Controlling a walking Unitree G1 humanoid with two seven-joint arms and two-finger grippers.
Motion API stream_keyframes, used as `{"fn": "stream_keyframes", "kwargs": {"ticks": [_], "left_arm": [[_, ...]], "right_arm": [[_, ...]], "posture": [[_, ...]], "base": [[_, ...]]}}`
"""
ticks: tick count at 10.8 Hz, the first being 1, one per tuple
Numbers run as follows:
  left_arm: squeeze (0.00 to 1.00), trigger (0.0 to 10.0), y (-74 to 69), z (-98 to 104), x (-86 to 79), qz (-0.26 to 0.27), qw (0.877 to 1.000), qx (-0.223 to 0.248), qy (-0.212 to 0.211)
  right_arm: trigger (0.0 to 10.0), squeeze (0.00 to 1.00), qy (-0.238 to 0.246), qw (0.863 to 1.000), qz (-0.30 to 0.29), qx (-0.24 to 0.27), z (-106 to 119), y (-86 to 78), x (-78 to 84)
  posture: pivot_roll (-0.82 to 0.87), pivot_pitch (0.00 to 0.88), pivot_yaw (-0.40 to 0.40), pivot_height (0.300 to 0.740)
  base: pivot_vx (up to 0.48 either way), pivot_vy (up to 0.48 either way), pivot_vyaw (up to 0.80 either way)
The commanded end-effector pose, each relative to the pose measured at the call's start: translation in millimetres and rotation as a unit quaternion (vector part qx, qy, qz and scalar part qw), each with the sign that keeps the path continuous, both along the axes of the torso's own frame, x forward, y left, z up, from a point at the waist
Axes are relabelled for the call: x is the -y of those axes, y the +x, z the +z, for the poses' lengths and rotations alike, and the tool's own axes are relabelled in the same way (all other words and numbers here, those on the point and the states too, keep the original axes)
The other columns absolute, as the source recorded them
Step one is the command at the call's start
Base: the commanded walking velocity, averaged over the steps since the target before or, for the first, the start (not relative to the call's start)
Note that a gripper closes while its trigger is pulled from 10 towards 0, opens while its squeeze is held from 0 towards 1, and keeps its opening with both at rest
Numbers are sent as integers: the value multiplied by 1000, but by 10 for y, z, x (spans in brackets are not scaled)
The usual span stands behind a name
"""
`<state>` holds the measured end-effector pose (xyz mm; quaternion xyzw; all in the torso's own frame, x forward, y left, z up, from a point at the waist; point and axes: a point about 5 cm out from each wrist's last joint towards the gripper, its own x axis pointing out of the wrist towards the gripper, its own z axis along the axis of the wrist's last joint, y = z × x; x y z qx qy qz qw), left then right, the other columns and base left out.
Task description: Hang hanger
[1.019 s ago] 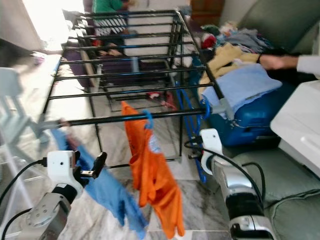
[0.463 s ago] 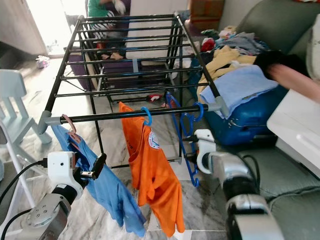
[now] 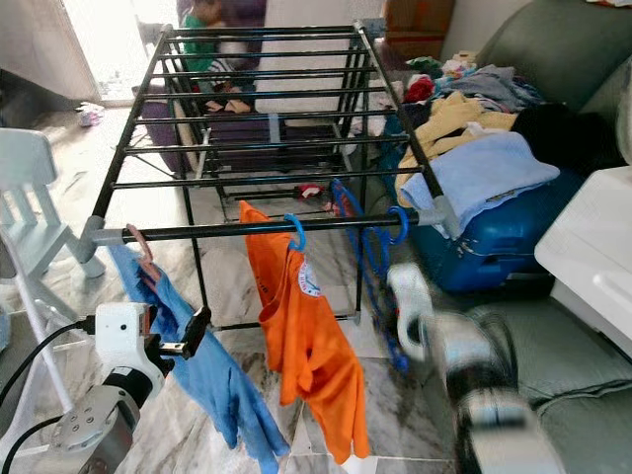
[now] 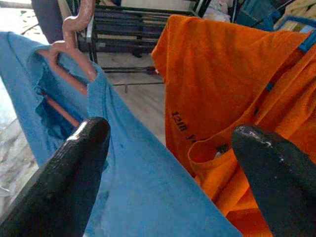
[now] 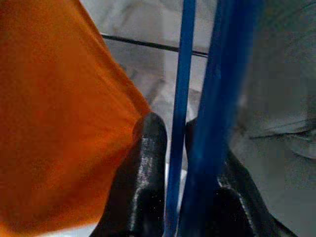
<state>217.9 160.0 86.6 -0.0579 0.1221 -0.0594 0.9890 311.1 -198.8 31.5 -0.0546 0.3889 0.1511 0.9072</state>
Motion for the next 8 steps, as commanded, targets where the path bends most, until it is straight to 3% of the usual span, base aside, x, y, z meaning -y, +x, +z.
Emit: {"fn": "stream_keyframes", "kwargs": {"ticks": [1,2,4,5,8], "left_arm": [[0,10000,13,17,-6,4,1000,3,11],[0,10000,22,15,-5,13,1000,5,24],[0,10000,27,13,-4,14,1000,5,21],[0,10000,56,33,-14,14,1000,11,24],[0,10000,52,31,-5,15,999,15,26]], "right_arm": [[10000,1000,-18,997,2,73,181,104,-26],[10000,1000,-21,992,-8,125,236,35,-58],[10000,1000,-31,985,-36,167,269,-88,-39],[10000,1000,-37,978,-46,200,352,-231,-19],[10000,1000,-46,968,-70,238,471,-346,41]], "posture": [[-2,0,-7,740],[-14,0,6,740],[-21,0,10,740],[-31,0,10,740],[-33,0,9,740]], "base": [[0,0,0],[0,0,0],[0,0,0],[0,0,0],[0,0,0]]}}
